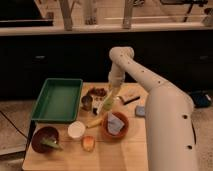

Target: Place brush in plastic cup

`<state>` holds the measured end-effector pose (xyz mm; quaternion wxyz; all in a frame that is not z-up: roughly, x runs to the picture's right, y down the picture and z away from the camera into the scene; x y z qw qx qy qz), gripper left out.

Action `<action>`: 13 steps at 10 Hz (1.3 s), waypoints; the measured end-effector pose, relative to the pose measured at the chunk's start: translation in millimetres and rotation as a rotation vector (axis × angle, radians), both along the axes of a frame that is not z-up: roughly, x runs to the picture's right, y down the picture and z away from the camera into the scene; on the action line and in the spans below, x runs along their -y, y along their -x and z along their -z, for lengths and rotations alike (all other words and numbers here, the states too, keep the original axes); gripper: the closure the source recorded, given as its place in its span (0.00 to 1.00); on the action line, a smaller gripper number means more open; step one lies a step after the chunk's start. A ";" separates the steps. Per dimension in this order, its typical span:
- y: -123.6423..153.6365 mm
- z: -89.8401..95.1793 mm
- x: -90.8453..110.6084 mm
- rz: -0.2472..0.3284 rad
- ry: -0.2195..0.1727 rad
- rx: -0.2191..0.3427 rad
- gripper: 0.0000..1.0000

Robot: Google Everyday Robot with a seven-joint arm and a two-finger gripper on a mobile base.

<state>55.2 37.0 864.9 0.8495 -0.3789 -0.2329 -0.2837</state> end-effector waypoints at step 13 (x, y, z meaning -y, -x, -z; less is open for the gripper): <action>-2.0 -0.4 -2.5 -0.002 0.035 0.036 0.20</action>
